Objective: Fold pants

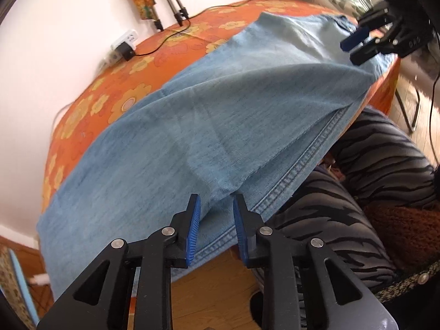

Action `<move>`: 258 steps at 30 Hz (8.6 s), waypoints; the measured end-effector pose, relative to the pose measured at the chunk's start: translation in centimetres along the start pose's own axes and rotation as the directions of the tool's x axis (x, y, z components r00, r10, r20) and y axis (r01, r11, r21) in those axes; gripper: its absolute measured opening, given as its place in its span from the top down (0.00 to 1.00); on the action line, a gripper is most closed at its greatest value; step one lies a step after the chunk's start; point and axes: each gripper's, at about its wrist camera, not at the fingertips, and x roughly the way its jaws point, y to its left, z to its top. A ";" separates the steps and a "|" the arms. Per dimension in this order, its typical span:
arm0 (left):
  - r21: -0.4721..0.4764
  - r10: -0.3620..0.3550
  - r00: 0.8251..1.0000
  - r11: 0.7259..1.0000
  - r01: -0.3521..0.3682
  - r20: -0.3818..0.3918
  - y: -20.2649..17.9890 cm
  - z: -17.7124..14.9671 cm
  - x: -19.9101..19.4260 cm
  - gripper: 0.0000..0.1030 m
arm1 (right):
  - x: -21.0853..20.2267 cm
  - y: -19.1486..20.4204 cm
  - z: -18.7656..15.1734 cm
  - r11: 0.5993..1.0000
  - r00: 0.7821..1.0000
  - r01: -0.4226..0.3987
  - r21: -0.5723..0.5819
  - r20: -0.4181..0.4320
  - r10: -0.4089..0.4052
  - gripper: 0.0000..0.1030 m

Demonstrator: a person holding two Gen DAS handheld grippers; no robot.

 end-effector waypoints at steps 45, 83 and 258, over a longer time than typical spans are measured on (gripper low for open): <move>-0.635 0.104 0.992 0.771 -0.037 0.068 11.5 -11.0 -8.9 0.80 | -0.8 3.2 5.2 0.983 0.993 -0.002 -0.182 0.119 0.024 0.53; -0.987 0.104 0.984 -0.058 0.151 0.145 33.5 -30.6 0.0 0.44 | 9.6 19.3 8.5 0.854 0.997 -0.075 -0.515 -0.047 0.059 0.61; -0.193 -0.391 0.795 0.831 0.521 0.464 -3.9 13.8 -12.5 0.84 | -10.0 -7.6 15.9 0.937 0.950 -0.219 0.271 0.276 0.143 0.92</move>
